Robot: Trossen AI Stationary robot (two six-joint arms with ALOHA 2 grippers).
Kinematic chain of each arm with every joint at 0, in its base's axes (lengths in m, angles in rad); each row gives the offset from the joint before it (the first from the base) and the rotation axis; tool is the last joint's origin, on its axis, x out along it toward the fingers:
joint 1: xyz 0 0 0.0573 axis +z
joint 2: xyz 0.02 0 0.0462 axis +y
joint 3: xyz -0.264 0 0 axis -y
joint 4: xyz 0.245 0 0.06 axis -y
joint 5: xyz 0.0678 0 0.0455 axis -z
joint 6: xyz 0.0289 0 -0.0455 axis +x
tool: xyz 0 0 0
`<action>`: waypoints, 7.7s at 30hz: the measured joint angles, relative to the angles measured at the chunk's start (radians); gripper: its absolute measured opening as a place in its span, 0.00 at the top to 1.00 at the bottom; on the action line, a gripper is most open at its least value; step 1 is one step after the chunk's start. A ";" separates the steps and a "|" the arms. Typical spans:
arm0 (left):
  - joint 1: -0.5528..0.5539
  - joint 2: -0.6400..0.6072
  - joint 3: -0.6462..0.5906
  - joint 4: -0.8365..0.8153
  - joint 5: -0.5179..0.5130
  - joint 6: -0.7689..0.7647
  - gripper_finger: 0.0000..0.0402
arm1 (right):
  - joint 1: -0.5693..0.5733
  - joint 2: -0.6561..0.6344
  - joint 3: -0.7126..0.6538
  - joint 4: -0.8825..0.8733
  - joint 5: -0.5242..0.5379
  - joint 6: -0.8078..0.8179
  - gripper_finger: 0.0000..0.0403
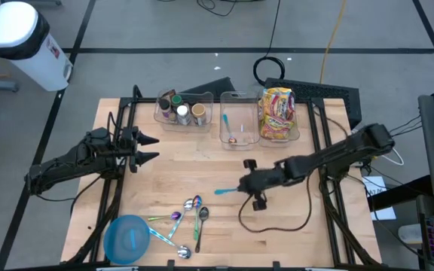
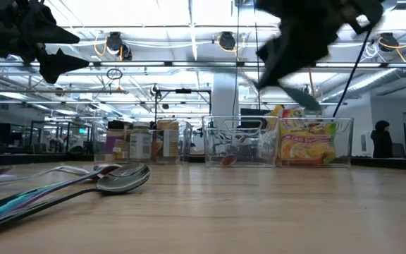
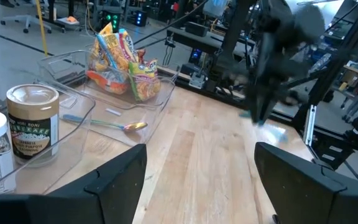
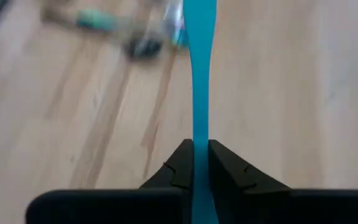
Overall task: Pick & Place Food Item
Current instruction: Put the blue baby spoon into the middle transparent bin, then put the silver spoon into the middle transparent bin
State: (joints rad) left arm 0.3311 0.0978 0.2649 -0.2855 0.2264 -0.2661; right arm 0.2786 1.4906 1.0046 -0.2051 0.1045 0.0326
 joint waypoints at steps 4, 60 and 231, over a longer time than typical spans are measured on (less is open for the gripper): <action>0.000 0.000 0.000 0.000 0.000 0.000 0.25 | -0.050 -0.070 0.002 0.087 -0.001 -0.018 0.95; 0.000 0.000 0.000 -0.001 0.000 0.000 0.22 | -0.735 0.071 -0.147 0.493 0.105 0.275 0.63; -0.916 1.577 0.950 -0.033 -0.550 0.258 0.99 | 0.129 -0.186 -0.166 0.475 -0.232 0.008 0.67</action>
State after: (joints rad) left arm -0.5846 1.6748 1.2148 -0.3185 -0.3234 -0.0085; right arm 0.4080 1.3050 0.8383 0.2701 -0.1274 0.0410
